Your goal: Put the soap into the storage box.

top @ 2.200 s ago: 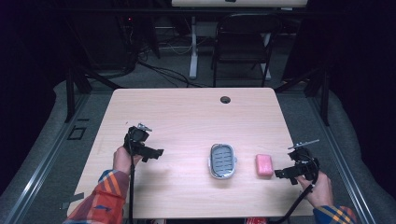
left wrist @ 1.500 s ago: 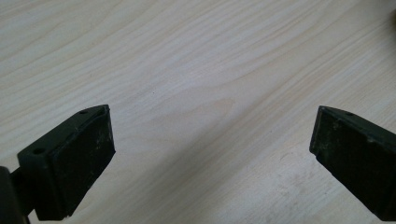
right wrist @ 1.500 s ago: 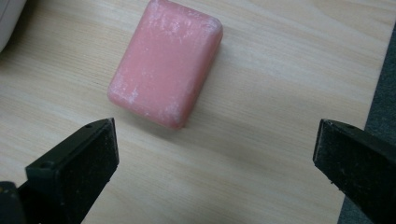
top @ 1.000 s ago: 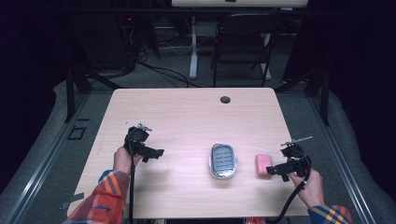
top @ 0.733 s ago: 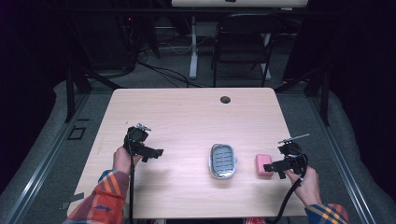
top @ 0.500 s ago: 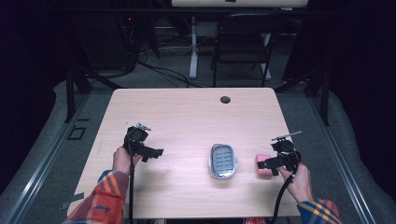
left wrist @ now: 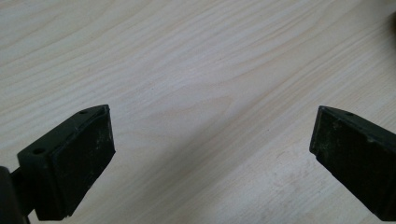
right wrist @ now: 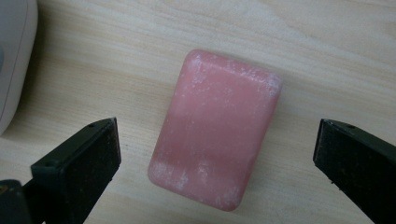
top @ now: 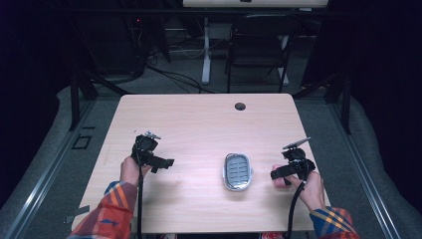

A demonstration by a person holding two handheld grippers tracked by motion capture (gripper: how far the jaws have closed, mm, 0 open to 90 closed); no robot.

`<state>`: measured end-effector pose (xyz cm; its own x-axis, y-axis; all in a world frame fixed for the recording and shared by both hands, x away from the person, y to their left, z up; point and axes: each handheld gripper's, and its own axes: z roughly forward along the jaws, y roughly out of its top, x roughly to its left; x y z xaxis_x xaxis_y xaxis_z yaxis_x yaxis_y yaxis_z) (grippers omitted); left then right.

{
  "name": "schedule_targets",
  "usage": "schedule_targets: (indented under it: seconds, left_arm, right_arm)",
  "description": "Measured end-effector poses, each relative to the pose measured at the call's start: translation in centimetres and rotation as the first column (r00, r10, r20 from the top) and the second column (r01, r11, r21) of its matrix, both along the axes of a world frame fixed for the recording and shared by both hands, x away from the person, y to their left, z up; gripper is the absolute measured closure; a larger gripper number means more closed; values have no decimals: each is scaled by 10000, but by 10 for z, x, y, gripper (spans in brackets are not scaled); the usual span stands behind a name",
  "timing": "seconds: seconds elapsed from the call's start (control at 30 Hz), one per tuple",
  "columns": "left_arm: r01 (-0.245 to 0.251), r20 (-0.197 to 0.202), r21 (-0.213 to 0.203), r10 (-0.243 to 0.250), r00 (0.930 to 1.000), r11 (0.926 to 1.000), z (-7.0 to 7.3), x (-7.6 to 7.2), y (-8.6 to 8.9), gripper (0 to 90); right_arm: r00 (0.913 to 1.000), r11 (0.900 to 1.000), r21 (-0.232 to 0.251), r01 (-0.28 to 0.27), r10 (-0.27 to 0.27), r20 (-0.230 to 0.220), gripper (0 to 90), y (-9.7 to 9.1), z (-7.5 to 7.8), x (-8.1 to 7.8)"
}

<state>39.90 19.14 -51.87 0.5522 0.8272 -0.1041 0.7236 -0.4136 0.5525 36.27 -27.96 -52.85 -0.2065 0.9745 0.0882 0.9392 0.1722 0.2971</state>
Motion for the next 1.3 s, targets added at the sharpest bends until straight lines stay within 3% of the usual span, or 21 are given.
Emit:
schedule_targets:
  seconds: [0.4,0.5,0.67,0.83,0.93,1.03,1.1,1.3]
  left_arm:
    - [52,-110,-10,-52,9999,10000,-1,1,0,0]
    - [69,-135,-24,-69,9999,10000,-1,1,0,0]
    - [80,-145,-37,-80,9999,10000,-1,1,0,0]
    - [111,-189,-53,-112,9998,9999,-1,1,0,0]
    - [107,-235,-52,-108,9997,9999,-2,1,0,0]
    - [113,-204,-59,-114,9997,9999,-1,1,0,0]
    - [116,-236,-61,-117,9997,9999,-2,1,0,0]
    - [123,-228,-79,-125,9997,9999,-2,1,0,0]
  right_arm:
    - [9981,9991,-425,46,-72,-614,9,5,-6,10]
    - [9984,9989,-376,266,-284,-492,43,6,-9,11]
    - [9955,9986,-497,171,-217,-923,121,7,-10,15]
    - [9961,9984,-561,61,-110,-880,164,9,-12,16]
    - [9955,9988,-488,56,-102,-941,239,9,-13,17]
    - [9956,9987,-462,227,-268,-900,246,10,-13,17]
    - [9919,9983,-581,-106,31,-1268,252,8,-12,19]
    - [9901,9982,-597,-70,-14,-1404,279,8,-14,22]
